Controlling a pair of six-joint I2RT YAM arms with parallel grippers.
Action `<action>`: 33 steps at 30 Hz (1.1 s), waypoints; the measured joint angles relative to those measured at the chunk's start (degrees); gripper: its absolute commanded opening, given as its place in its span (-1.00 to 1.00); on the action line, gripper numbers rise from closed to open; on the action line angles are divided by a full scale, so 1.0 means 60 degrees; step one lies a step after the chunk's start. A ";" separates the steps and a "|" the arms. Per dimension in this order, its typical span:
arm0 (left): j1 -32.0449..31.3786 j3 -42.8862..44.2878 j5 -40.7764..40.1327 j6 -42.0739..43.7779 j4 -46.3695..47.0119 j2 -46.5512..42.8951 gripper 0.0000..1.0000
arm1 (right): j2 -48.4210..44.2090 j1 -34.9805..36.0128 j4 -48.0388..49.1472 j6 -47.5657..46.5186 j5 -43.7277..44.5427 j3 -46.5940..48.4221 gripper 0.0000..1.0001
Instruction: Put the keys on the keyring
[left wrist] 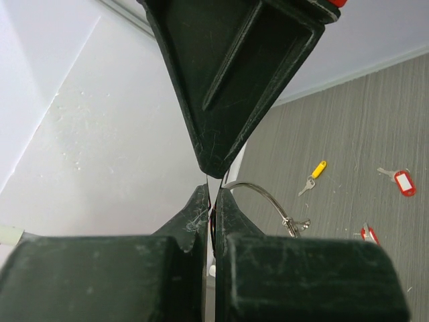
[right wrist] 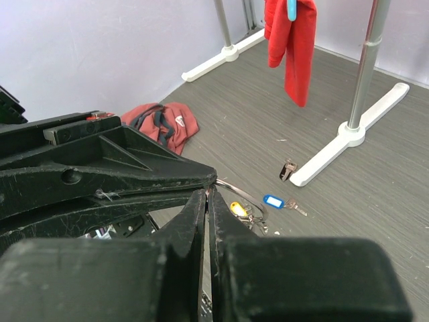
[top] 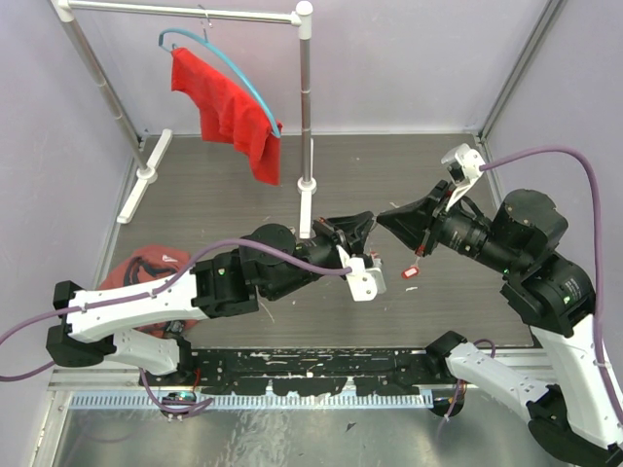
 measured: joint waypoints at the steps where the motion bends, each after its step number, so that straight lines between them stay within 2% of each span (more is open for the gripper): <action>1: -0.0004 0.0018 0.0044 0.0000 -0.0069 -0.0004 -0.90 | 0.0025 0.0000 -0.0069 -0.0051 -0.0040 0.0036 -0.99; 5: 0.0000 0.0066 0.0109 0.0004 -0.0273 -0.0058 -1.00 | 0.0135 0.0000 -0.0157 -0.0153 -0.0222 0.0146 -0.98; 12: 0.0004 0.0087 0.0131 0.0004 -0.0331 -0.0102 -1.00 | 0.0182 0.0000 -0.0164 -0.0244 -0.0310 0.0197 -0.99; 13: 0.0004 0.0091 0.0131 0.0007 -0.0335 -0.0102 -1.00 | 0.0182 0.0000 -0.0164 -0.0248 -0.0306 0.0197 -0.93; 16: 0.0004 0.0138 0.0084 0.0015 -0.0404 -0.0102 -1.00 | 0.0178 0.0000 -0.0160 -0.0259 -0.0284 0.0197 -0.47; 17: 0.0004 0.0157 0.0058 0.0022 -0.0423 -0.0098 -1.00 | 0.0168 0.0004 -0.0153 -0.0284 -0.0262 0.0197 -0.36; 21: 0.0000 0.0189 -0.0270 0.0138 -0.0594 -0.0091 -1.00 | -0.0066 -0.0011 -0.0018 -0.0368 0.0237 0.0182 -0.11; 24: -0.0004 0.0193 -0.0554 0.0306 -0.0641 -0.0076 -1.00 | -0.0401 -0.0011 0.0273 -0.0397 0.0630 0.0073 -0.04; 33: -0.0004 0.0211 -0.1366 0.0831 -0.0634 0.0208 -1.00 | -0.1337 -0.0011 0.0630 -0.0317 0.2433 -0.0324 -0.02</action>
